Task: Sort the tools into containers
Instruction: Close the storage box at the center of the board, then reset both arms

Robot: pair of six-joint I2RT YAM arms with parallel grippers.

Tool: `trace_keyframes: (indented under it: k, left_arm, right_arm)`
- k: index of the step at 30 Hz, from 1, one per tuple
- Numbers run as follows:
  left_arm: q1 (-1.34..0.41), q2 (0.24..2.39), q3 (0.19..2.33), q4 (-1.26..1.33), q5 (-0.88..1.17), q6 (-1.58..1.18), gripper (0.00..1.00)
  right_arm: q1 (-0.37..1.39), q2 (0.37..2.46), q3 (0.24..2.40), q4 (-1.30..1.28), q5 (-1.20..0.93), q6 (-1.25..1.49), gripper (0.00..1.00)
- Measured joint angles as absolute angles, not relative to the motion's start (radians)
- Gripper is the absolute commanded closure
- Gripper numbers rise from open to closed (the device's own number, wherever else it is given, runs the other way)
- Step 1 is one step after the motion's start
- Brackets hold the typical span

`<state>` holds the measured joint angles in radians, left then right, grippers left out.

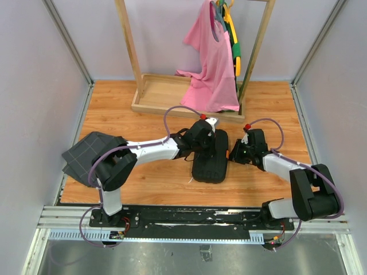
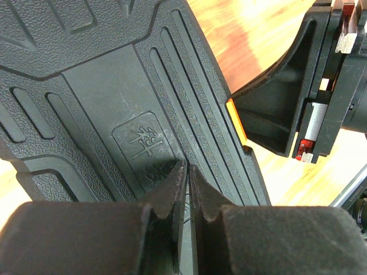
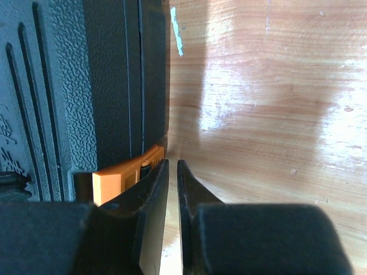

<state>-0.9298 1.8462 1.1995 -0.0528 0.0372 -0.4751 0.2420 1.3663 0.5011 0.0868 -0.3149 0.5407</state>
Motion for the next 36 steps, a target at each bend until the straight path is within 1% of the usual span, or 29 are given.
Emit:
trace_keyframes:
  k: [3,5,7,10,13,17,20,23,26,32,33,36]
  left_arm:
    - [-0.930,1.847,1.200,-0.054,0.037,-0.475,0.89]
    - [-0.930,1.847,1.200,-0.054,0.036,-0.475,0.89]
    - [-0.930,1.845,1.200,-0.054,0.035,-0.475,0.89]
    - [-0.932,1.839,1.195,-0.051,0.021,-0.475,0.88]
    - [-0.938,1.820,1.180,-0.051,-0.007,-0.475,0.83]
    - [-0.945,1.760,1.150,-0.100,-0.076,-0.467,0.74]
    - [-0.937,1.694,1.128,-0.133,-0.132,-0.460,0.71]
    - [-0.925,1.604,1.111,-0.142,-0.192,-0.452,0.66]
    - [-0.917,1.493,1.085,-0.138,-0.271,-0.448,0.59]
    - [-0.916,1.251,0.963,-0.114,-0.446,-0.440,0.39]
    - [-0.916,1.205,0.931,-0.105,-0.476,-0.440,0.34]
    - [-0.916,1.076,0.839,-0.087,-0.553,-0.445,0.21]
  right_arm:
    - [0.242,1.369,0.502,0.089,-0.315,0.539,0.85]
    - [0.242,1.365,0.502,0.087,-0.312,0.537,0.82]
    - [0.243,1.354,0.502,0.074,-0.300,0.531,0.75]
    - [0.253,1.304,0.503,0.017,-0.259,0.519,0.62]
    - [0.256,1.225,0.520,-0.065,-0.181,0.514,0.49]
    - [0.255,1.070,0.570,-0.182,-0.050,0.495,0.39]
    - [0.256,0.936,0.591,-0.239,0.021,0.474,0.31]
    - [0.256,0.763,0.598,-0.276,0.063,0.431,0.19]
    - [0.255,0.638,0.603,-0.295,0.088,0.385,0.14]
    - [0.256,0.457,0.613,-0.335,0.105,0.330,0.03]
    - [0.256,0.434,0.613,-0.341,0.106,0.327,0.00]
    - [0.256,0.366,0.607,-0.348,0.106,0.316,0.01]
